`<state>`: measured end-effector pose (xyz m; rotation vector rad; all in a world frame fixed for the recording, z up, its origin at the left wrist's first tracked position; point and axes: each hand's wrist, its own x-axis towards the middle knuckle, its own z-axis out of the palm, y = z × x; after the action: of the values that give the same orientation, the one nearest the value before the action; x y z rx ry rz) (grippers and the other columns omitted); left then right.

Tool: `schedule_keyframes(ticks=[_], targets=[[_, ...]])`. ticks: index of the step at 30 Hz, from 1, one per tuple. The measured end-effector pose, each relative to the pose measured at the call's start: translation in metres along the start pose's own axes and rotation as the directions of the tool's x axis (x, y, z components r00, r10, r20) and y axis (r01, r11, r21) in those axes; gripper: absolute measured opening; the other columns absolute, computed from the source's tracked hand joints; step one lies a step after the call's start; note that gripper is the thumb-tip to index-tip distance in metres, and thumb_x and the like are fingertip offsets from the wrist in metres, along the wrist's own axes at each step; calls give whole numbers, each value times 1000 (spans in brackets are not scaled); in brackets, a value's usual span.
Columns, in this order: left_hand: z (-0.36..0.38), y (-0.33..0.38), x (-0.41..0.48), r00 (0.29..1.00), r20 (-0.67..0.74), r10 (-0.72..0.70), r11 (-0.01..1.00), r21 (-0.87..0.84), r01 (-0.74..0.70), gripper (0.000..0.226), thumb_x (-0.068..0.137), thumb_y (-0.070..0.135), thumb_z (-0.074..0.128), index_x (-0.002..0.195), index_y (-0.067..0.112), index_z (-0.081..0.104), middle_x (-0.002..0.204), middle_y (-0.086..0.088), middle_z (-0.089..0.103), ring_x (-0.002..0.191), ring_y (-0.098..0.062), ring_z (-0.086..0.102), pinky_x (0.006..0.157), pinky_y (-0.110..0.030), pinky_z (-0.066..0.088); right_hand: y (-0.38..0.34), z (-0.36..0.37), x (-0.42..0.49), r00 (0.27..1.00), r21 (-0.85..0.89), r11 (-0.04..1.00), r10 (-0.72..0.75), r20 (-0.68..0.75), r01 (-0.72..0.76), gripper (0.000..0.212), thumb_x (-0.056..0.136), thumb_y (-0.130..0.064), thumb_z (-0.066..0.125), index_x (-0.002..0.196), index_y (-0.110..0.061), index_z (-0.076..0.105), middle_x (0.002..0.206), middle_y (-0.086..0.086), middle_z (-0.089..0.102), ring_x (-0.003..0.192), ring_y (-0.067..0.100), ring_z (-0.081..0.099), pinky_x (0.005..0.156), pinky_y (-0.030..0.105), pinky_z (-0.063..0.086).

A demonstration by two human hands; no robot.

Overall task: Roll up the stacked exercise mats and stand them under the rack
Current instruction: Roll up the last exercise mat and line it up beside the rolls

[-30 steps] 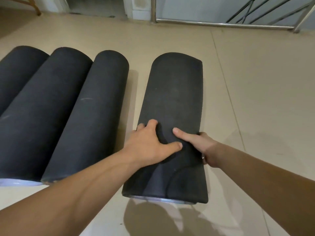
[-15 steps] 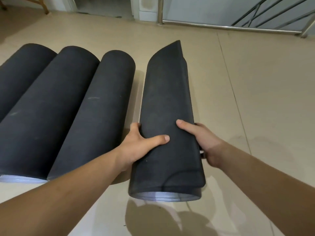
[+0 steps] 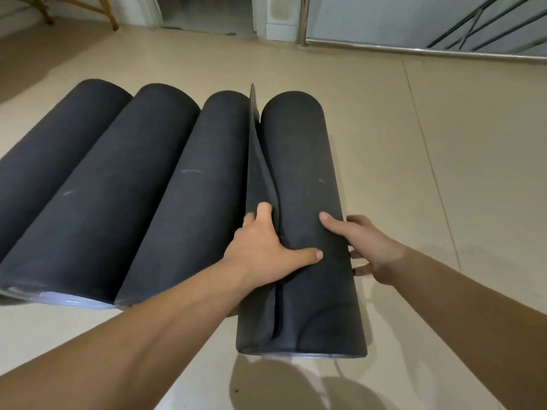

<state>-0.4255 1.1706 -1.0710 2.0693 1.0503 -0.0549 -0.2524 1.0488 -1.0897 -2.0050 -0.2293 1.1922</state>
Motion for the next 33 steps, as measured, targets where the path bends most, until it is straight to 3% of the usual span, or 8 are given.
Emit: schedule_keyframes(ticks=[3, 8, 12, 15, 19, 23, 27, 33], targets=[[10, 7, 2, 999, -30, 19, 999, 38, -18, 109, 48, 84, 83, 130, 34, 32, 135, 6, 45, 119, -22, 55, 97, -46, 57, 14, -6, 4, 988, 127, 986, 90, 129, -106, 120, 45, -88, 84, 148, -36, 51, 151, 1, 52, 142, 32, 47, 111, 67, 42], [15, 8, 2, 995, -36, 92, 995, -23, -93, 114, 47, 84, 81, 139, 34, 36, 136, 12, 52, 120, -14, 58, 98, -41, 58, 9, -6, -8, 994, 160, 986, 37, 102, -53, 77, 65, -78, 78, 126, -32, 69, 124, 3, 72, 114, 28, 68, 102, 51, 53], [12, 1, 7, 986, 152, 66, 862, -507, 20, 81, 71, 41, 95, 130, 38, 41, 122, 22, 64, 107, -2, 69, 92, -24, 57, -10, -27, -22, 999, 49, 998, -44, 26, 42, 54, 84, -66, 70, 123, -28, 67, 116, 3, 70, 105, 26, 66, 82, 40, 51], [8, -8, 11, 962, 272, 7, 833, -534, 145, 59, 84, 24, 84, 131, 34, 50, 111, 17, 69, 90, -2, 72, 69, -12, 55, -14, -32, -20, 988, -154, 978, -149, -45, 141, 36, 94, -45, 69, 121, -23, 62, 109, -5, 64, 91, 14, 60, 77, 28, 50], [-1, -20, 12, 971, 190, -148, 886, -411, 215, 47, 89, 10, 62, 133, 23, 53, 106, 15, 60, 91, -2, 57, 69, -20, 48, 3, -4, -12, 933, -382, 888, -330, -142, 256, 70, 66, -71, 82, 123, -47, 51, 121, -8, 53, 106, 14, 60, 99, 32, 52], [-3, -32, 13, 958, 220, -182, 849, -456, 266, 88, 86, 49, 77, 160, 28, 35, 151, 8, 53, 117, -9, 56, 103, -29, 44, 4, 2, 3, 914, -263, 912, -366, -174, 314, 77, 54, -71, 92, 116, -47, 56, 121, -7, 45, 113, 15, 53, 94, 32, 49], [12, -30, 22, 955, 241, -170, 918, -314, 242, 165, 32, 90, 87, 166, 39, 4, 160, 10, 41, 140, -19, 50, 117, -42, 44, 11, -27, 15, 974, -7, 984, -177, -143, 178, 74, 72, -55, 91, 133, -37, 54, 122, 0, 60, 111, 23, 63, 80, 40, 56], [23, -47, 26, 964, 157, -215, 871, -416, 262, 131, 43, 80, 92, 154, 57, 26, 137, 17, 61, 117, -14, 66, 103, -40, 55, 55, -27, 28, 958, 122, 978, 137, 251, -171, 99, 57, -78, 89, 139, -31, 60, 135, 4, 69, 124, 32, 65, 106, 59, 51]])
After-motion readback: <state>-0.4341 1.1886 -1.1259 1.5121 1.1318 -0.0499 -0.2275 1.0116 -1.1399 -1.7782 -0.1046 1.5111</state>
